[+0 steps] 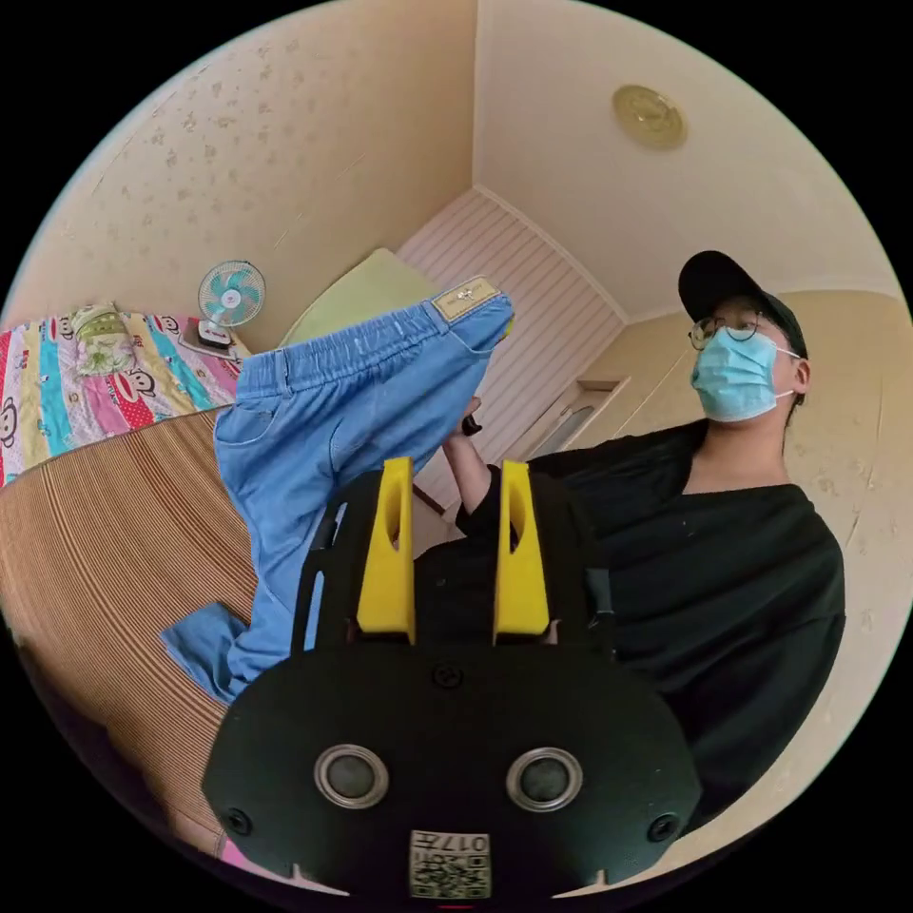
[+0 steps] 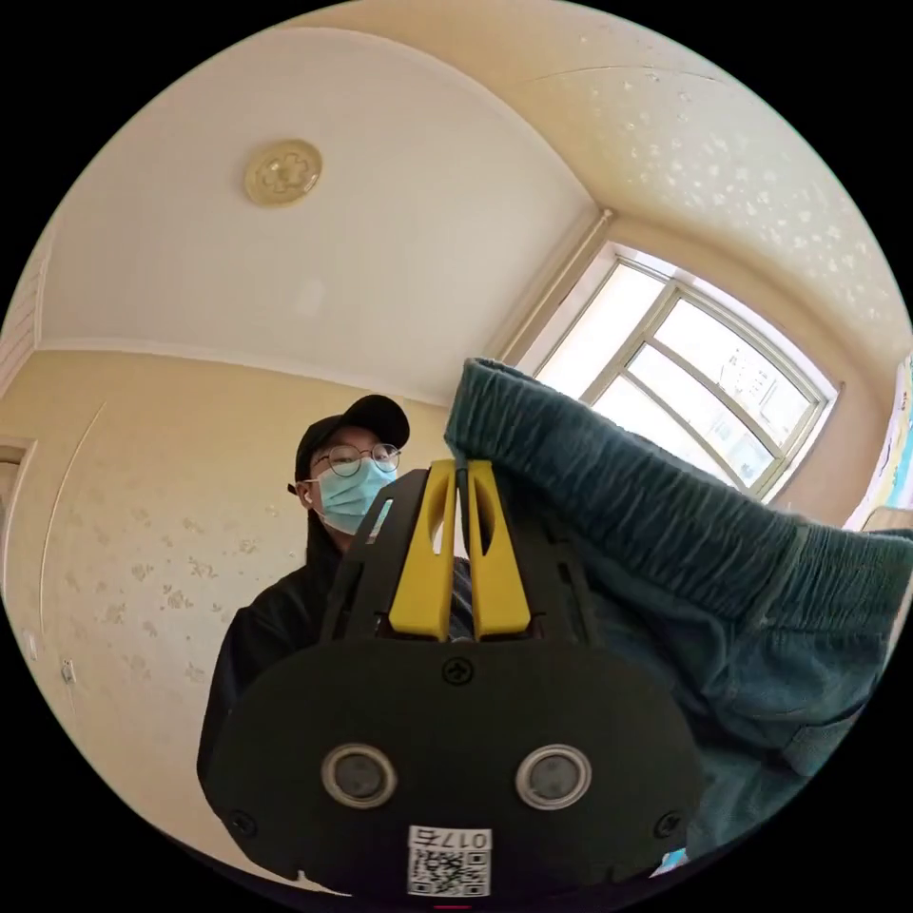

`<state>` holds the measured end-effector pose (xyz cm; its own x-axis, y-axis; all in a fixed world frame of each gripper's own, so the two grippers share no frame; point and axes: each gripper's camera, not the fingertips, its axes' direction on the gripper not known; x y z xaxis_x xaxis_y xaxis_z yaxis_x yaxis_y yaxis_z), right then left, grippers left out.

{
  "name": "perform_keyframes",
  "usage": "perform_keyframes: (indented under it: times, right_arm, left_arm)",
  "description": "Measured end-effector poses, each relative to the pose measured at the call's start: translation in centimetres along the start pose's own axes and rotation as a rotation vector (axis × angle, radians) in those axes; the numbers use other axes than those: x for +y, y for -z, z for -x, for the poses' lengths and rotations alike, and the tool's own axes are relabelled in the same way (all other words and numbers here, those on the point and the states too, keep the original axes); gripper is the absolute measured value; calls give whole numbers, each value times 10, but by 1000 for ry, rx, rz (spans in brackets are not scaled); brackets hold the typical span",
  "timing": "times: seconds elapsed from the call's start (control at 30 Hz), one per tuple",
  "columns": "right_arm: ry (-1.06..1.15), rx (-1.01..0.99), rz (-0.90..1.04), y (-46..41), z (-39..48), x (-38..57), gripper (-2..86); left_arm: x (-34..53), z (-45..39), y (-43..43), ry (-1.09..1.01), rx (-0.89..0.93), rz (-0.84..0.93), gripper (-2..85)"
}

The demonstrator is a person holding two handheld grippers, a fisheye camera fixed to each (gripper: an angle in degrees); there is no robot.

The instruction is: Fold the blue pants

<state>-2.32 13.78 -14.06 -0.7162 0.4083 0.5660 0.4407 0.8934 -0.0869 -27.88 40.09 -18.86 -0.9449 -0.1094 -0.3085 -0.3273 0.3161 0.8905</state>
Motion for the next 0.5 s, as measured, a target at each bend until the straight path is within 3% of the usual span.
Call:
perform_keyframes:
  times: [0.13,0.27,0.37,0.5]
  right_arm:
    - [63,0,219,-59,23,-32,20]
    - [146,-83,337,-112,57,-56,21]
    - [228,-97,453,-159,89,-69,21]
    - [365,-28,616,-217,129,-70,19]
  left_arm:
    - [-21,21,1,98,-169,-3,199]
    - [-47,51,3,147,-62,-66,222]
    - [-74,93,1,215,139,-136,249]
    - [-115,133,-60,304,646,-61,271]
